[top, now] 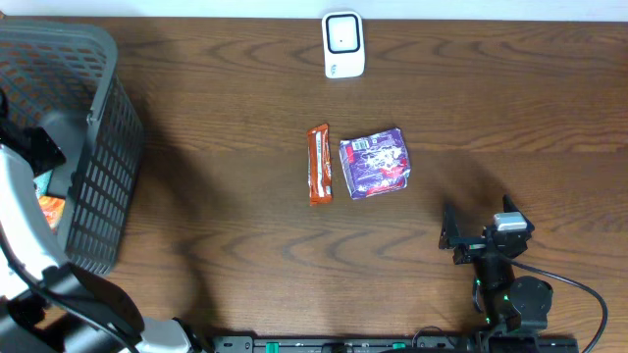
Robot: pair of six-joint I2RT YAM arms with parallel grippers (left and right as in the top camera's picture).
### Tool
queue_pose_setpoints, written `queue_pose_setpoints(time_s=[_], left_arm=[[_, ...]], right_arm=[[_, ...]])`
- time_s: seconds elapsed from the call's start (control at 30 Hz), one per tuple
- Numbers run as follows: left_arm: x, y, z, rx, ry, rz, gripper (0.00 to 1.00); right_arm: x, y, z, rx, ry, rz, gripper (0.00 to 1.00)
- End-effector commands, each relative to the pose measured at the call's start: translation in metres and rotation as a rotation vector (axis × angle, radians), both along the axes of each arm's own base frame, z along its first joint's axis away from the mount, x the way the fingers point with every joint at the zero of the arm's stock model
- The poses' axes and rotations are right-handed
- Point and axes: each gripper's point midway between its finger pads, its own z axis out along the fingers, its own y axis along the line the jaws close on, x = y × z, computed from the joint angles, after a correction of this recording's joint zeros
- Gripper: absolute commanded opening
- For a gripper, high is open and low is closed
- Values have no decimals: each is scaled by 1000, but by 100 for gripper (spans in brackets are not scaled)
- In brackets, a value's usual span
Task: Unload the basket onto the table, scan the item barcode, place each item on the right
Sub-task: 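Move the left gripper back into the basket toward the orange tissue pack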
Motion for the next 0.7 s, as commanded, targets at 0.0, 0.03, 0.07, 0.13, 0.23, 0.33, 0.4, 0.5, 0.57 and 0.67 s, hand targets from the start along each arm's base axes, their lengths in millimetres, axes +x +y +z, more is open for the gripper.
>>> queue_pose_setpoints(time_s=[0.0, 0.03, 0.07, 0.13, 0.23, 0.33, 0.4, 0.5, 0.57, 0.67], left_arm=[[-7, 2, -32, -58, 68, 62, 84], [-8, 1, -39, -77, 85, 76, 83], [-10, 0, -45, -91, 105, 80, 81], [-14, -2, -60, -122, 154, 82, 81], [-22, -2, -79, -145, 219, 127, 81], [-27, -2, -96, -168, 270, 150, 81], [-27, -3, -104, -180, 291, 149, 81], [-28, -3, -114, -195, 315, 149, 81], [-29, -3, -118, -201, 324, 149, 81], [-31, -2, -120, -205, 328, 156, 81]], right_arm=[[0, -4, -2, -12, 3, -15, 99], [0, -4, -2, -12, 3, -16, 99], [0, -4, -2, -12, 3, -16, 99], [0, -4, -2, -12, 3, -16, 99], [0, -4, -2, -12, 3, -16, 99], [0, -4, -2, -12, 3, -16, 99], [0, -4, -2, -12, 3, -16, 99], [0, -4, -2, -12, 3, -16, 99], [0, -4, -2, -12, 3, -16, 99], [0, -4, -2, -12, 3, -16, 99]])
